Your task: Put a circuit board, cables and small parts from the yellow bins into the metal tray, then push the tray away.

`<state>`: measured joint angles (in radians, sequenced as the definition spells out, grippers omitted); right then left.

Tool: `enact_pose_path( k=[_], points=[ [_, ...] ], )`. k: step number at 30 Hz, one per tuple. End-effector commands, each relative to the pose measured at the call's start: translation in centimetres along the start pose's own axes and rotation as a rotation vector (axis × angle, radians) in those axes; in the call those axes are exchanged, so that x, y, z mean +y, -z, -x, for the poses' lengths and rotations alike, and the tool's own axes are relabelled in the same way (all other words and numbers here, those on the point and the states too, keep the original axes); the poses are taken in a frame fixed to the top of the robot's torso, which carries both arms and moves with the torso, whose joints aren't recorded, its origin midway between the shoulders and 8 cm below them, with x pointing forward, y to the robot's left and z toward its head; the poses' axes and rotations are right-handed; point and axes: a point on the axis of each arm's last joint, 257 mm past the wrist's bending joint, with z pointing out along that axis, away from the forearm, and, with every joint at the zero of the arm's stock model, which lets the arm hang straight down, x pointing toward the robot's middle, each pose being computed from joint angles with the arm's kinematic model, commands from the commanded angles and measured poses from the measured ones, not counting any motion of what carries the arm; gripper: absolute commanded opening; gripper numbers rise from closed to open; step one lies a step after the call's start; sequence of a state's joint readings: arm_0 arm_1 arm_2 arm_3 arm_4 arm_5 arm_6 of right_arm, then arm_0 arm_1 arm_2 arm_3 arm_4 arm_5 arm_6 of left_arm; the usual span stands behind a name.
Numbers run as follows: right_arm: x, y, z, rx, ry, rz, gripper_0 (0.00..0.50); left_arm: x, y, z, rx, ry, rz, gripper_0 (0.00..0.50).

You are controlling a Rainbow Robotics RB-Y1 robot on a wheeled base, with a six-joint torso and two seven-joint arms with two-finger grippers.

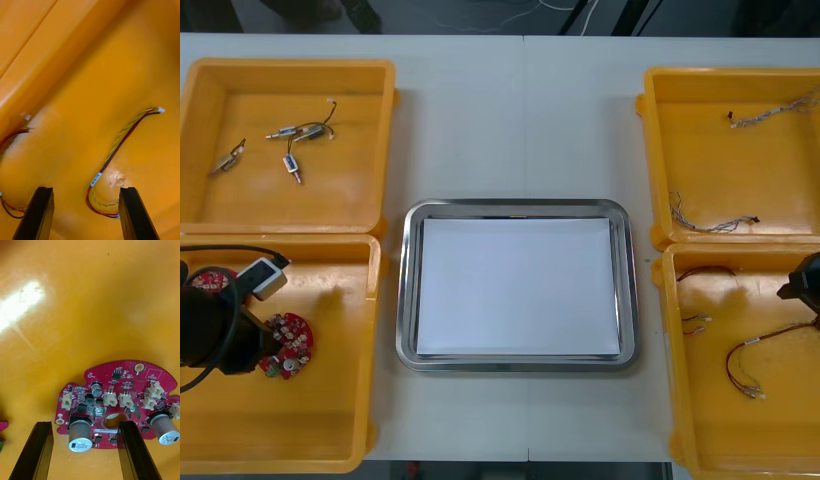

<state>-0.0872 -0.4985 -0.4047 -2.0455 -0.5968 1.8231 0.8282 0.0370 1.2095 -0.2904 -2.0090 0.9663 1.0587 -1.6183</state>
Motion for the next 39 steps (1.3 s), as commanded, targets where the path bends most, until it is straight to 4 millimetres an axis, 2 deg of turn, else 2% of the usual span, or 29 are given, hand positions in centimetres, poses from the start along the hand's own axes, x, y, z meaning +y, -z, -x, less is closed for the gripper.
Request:
enact_pose_path(
  k=[1, 9, 16, 21, 26, 33, 39],
  points=[
    [1.0, 0.5, -0.1, -0.019, -0.084, 0.036, 0.500, 1.1, 2.6, 3.0, -0.041, 0.091, 0.028, 0.500],
    [0.1, -0.8, -2.0, 0.005, -0.202, 0.024, 0.500, 1.2, 4.8, 2.7, -0.032, 0.080, 0.044, 0.500],
    [-1.7, -2.1, -3.2, 0.009, -0.252, -0.004, 0.500, 0.7, 6.2, 1.9, -0.049, 0.016, 0.046, 0.500],
    [-2.1, -2.8, -4.3, 0.029, -0.279, -0.009, 0.500, 0.9, 7.2, 1.4, -0.060, -0.025, 0.057, 0.500],
    [-2.0, -3.6, -4.7, 0.029, -0.307, -0.005, 0.500, 1.4, 8.4, 1.5, -0.078, -0.026, 0.078, 0.500],
    [-1.6, -5.1, -4.1, 0.008, -0.324, 0.009, 0.500, 0.6, 8.5, 1.3, -0.091, -0.039, 0.066, 0.500],
    [-1.5, -5.9, -4.2, 0.007, -0.328, 0.004, 0.500, -0.5, 7.9, 0.5, -0.080, -0.120, 0.038, 0.500]
  ],
)
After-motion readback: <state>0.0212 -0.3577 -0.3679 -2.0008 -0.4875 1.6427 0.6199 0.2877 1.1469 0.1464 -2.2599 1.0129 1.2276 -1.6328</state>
